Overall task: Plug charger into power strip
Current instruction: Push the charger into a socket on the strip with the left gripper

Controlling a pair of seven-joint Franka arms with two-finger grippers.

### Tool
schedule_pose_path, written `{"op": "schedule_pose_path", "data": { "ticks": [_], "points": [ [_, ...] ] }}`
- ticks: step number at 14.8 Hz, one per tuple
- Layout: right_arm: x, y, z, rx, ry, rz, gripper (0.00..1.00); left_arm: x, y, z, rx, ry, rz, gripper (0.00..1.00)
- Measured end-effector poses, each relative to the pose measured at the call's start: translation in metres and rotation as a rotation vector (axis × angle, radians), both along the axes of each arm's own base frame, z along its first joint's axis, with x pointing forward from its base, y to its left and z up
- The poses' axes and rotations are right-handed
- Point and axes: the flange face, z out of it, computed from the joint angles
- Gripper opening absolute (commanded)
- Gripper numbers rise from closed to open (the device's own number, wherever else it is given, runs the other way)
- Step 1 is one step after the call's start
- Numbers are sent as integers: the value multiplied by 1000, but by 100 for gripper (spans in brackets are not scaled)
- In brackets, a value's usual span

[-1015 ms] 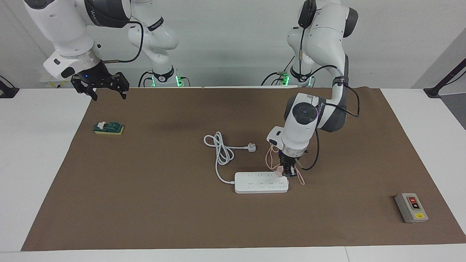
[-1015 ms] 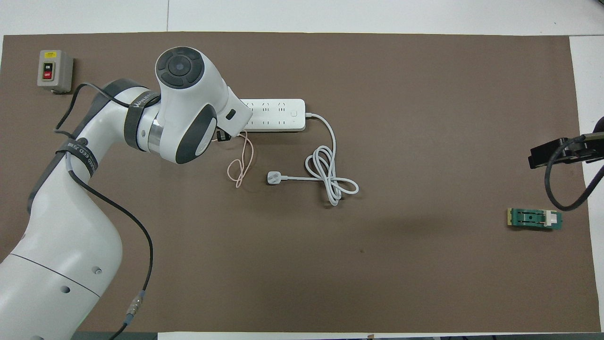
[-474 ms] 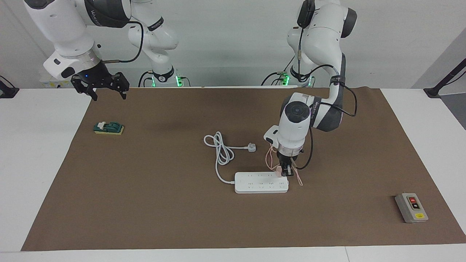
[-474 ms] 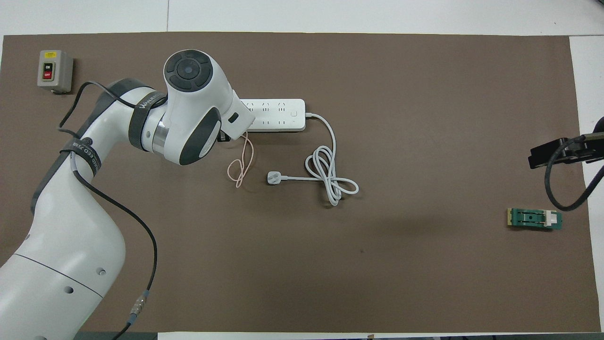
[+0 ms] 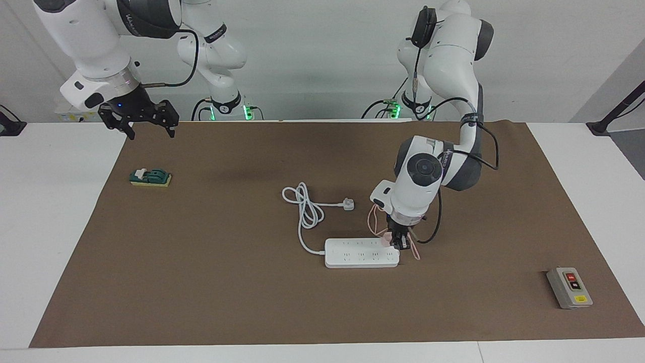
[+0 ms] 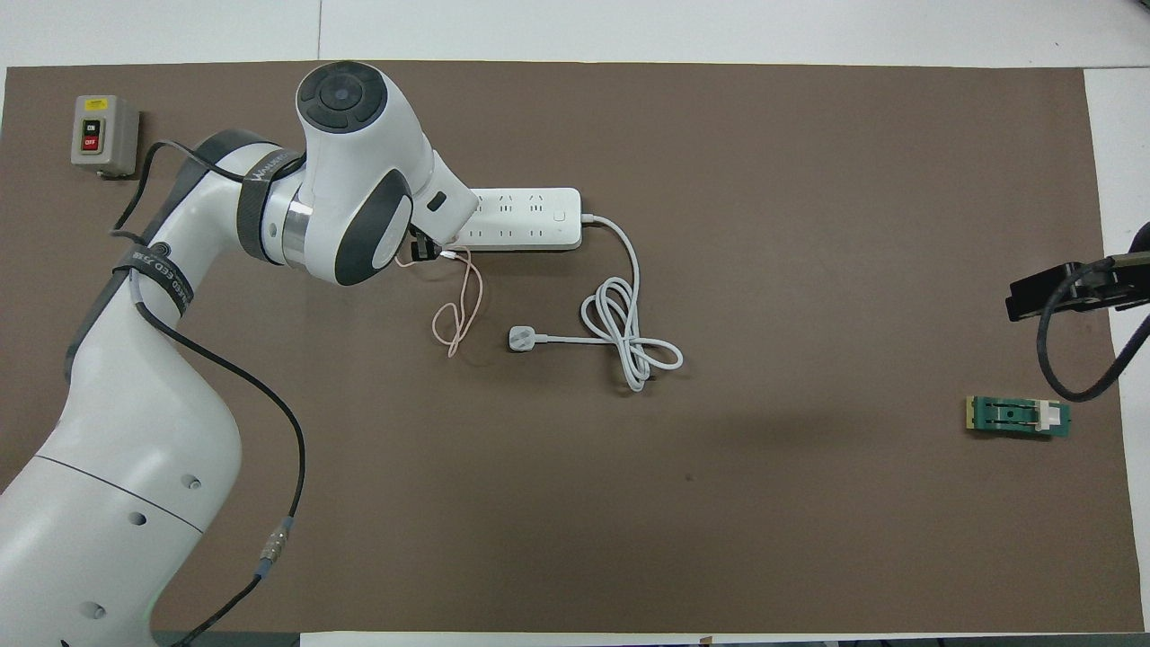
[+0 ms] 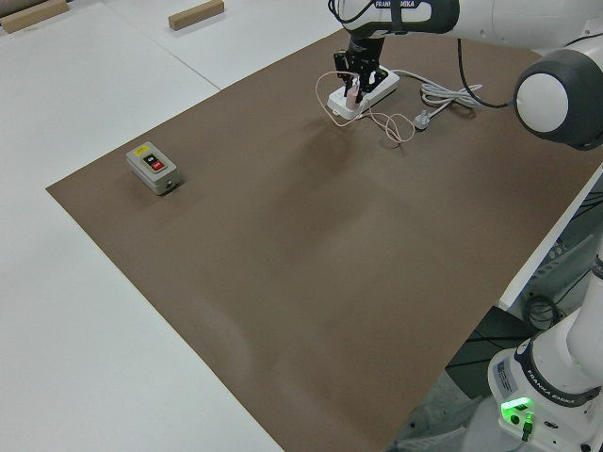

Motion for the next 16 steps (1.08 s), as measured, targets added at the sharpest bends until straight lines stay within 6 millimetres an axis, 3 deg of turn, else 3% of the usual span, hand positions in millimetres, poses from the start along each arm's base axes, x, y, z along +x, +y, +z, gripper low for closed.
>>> {"op": "schedule_pose_path", "data": {
  "ticks": [12,13,16],
  "points": [
    [0,0,0,0,0,0,100,-2,-8,-4,37,-11,-92,0],
    [0,0,0,0,0,0,100,-2,-8,-4,37,-10,-89,10],
    [0,0,0,0,0,0,100,-5,-19,-17,17,-1,-86,27]
  ]
}}
